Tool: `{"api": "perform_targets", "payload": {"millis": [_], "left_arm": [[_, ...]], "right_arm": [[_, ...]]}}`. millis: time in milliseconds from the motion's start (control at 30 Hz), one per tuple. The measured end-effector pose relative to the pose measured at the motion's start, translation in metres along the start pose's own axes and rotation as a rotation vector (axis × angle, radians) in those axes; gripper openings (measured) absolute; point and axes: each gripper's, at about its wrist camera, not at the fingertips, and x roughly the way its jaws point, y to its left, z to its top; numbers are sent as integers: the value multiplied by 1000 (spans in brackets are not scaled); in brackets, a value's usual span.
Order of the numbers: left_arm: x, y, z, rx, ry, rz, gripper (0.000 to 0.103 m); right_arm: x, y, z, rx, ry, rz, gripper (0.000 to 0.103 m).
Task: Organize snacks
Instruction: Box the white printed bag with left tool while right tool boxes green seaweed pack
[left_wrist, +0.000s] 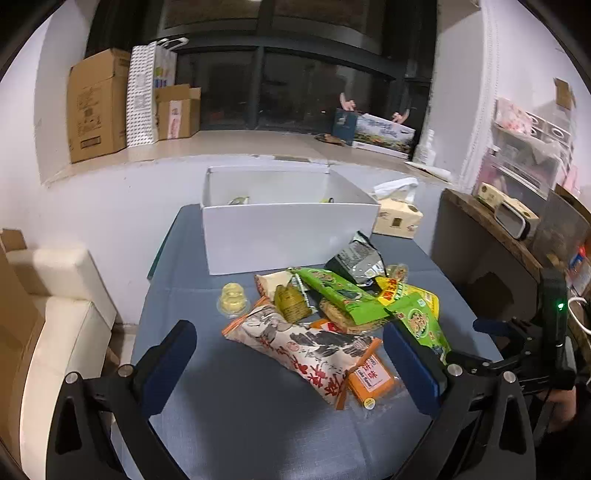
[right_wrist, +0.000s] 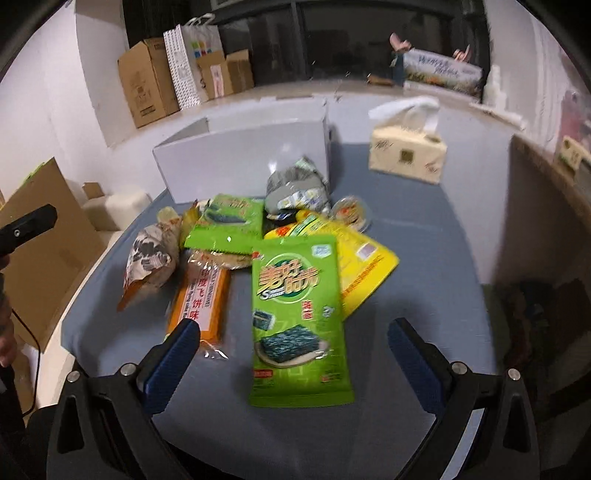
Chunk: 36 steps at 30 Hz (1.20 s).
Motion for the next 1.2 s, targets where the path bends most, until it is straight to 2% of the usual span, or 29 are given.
{"api": "perform_targets", "payload": {"millis": [200,333,400,467,700,800,967,1167,1200], "left_arm": [[11,7,-4,-60,63,-8,103],[21,14,-10,-126,108,-51,103],[27,17,-11,-158,128,-66,103],[33,19,-13,-182,146,-71,103],[66,28,-11,-338,244,-104,103],[82,30,-9,-439,289,-107,102],[117,35,-12,-565,380,-117,102],[151,32,-15,-559,451,-54,102],[157,31,-17,-553,464,-52,97]], "right_arm": [[38,2,6,-19,91,-38,103],[60,-5,2,10,145,-39,102],[63,-5,-3,-2,152,-44,65],[62,-3,-4,-15,154,-44,62],[18,-4,-1,3,34,-13,62],[3,-3,2,6,-6,-14,62],[-9,0,-2,3,-39,-7,63],[-13,3,-2,-4,-65,4,63],[-13,4,-2,-5,-68,6,63]]}}
